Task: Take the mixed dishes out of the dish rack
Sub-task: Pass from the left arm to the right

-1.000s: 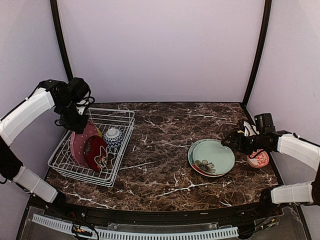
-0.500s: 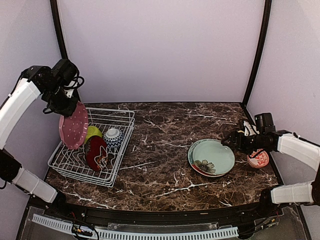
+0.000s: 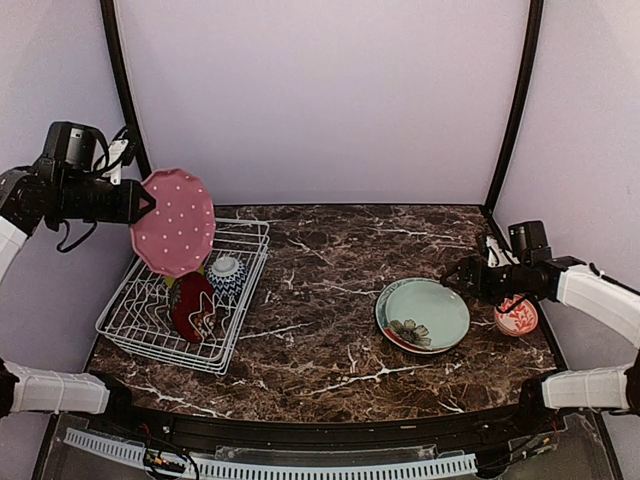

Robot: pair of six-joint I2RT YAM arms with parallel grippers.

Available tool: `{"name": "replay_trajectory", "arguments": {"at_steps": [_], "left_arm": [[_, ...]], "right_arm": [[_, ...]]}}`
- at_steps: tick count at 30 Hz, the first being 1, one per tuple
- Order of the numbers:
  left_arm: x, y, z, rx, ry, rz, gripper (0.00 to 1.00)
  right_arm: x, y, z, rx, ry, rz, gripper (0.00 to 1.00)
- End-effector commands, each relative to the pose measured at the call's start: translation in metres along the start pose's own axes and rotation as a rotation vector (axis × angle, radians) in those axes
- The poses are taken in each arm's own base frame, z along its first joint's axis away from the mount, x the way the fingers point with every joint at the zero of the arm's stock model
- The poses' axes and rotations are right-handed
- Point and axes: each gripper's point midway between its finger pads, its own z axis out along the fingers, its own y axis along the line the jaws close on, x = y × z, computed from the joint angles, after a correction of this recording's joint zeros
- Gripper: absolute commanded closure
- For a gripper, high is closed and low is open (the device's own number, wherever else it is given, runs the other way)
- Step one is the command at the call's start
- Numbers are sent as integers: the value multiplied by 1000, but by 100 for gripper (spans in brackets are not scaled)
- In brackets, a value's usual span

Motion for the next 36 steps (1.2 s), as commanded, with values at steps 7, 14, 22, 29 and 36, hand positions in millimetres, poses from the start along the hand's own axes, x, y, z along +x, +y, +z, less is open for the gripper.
{"name": "replay_trajectory", "arguments": {"at_steps": [7, 14, 22, 29, 36], "left_arm": [[-25, -126, 45, 771, -108, -250, 99], [13, -189, 81, 940, 18, -233, 99], [46, -252, 105, 1028, 120, -183, 99], [60, -277, 111, 1083, 207, -172, 99], [55, -287, 99, 1161, 215, -165, 99]], "right_arm": [[-32, 92, -22, -331, -151, -53, 1], [-31, 160, -10, -539, -118, -110, 1], [5, 205, 34, -658, 56, -119, 11], [22, 220, 52, -713, 133, -96, 49], [24, 220, 54, -717, 142, -87, 61]]}}
